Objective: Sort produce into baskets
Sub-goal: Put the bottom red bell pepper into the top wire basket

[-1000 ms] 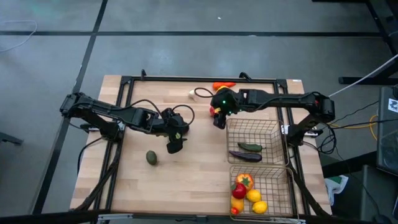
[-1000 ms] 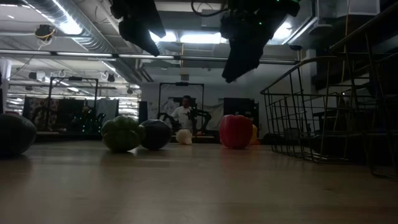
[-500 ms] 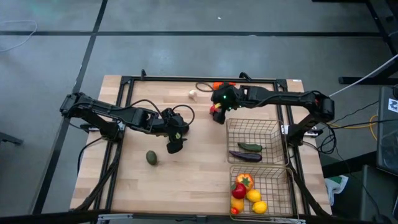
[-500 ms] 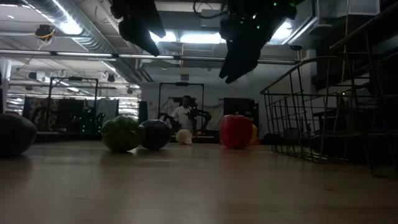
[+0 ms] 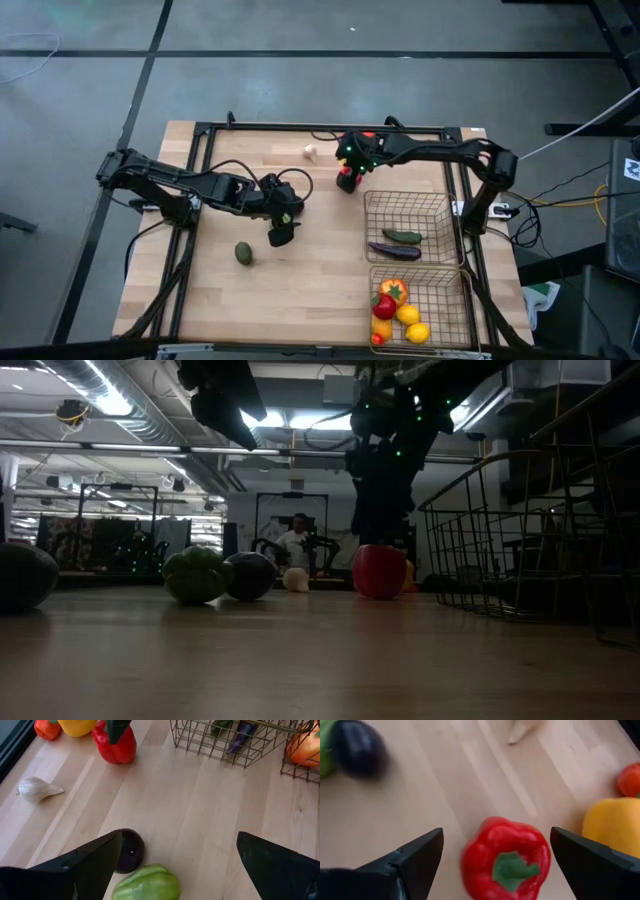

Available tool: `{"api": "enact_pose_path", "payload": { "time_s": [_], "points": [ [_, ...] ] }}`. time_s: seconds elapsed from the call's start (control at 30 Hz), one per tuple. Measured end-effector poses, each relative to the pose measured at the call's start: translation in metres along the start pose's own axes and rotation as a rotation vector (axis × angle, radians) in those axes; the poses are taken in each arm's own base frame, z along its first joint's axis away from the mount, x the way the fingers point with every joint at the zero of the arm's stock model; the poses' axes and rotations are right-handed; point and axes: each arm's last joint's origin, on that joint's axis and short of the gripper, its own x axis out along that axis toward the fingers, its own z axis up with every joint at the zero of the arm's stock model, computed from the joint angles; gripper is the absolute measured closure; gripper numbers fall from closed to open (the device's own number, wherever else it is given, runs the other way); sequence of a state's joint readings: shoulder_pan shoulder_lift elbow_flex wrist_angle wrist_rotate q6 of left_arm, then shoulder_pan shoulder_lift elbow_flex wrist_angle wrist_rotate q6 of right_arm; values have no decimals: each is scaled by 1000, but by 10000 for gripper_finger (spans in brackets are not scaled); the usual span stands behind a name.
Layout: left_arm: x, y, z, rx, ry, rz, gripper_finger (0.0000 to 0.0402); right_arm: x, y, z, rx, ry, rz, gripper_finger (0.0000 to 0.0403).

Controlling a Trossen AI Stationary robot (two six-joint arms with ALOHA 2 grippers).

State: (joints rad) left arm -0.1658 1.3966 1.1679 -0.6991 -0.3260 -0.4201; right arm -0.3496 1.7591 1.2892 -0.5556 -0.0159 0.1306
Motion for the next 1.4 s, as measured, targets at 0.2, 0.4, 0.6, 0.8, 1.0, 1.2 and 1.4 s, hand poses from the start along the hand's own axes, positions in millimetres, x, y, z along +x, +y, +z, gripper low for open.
{"api": "enact_pose_path", "payload": {
  "time_s": [0.2,0.4,0.6,0.8,1.0,1.2,1.4],
  "points": [
    [0,0,0,0,0,0,11,3,-6,0,30,3,-30,40],
    [0,0,0,0,0,0,11,4,-12,-4,46,52,-28,24],
    [0,0,0,0,0,0,11,10,-17,-7,55,99,14,10],
    [0,0,0,0,0,0,11,15,-16,-9,54,123,19,5],
    [0,0,0,0,0,0,11,16,-16,-10,55,134,18,6],
    [0,0,0,0,0,0,11,14,-15,-13,69,164,58,4],
    [0,0,0,0,0,0,11,8,-16,-14,69,175,22,4]
  ]
}}
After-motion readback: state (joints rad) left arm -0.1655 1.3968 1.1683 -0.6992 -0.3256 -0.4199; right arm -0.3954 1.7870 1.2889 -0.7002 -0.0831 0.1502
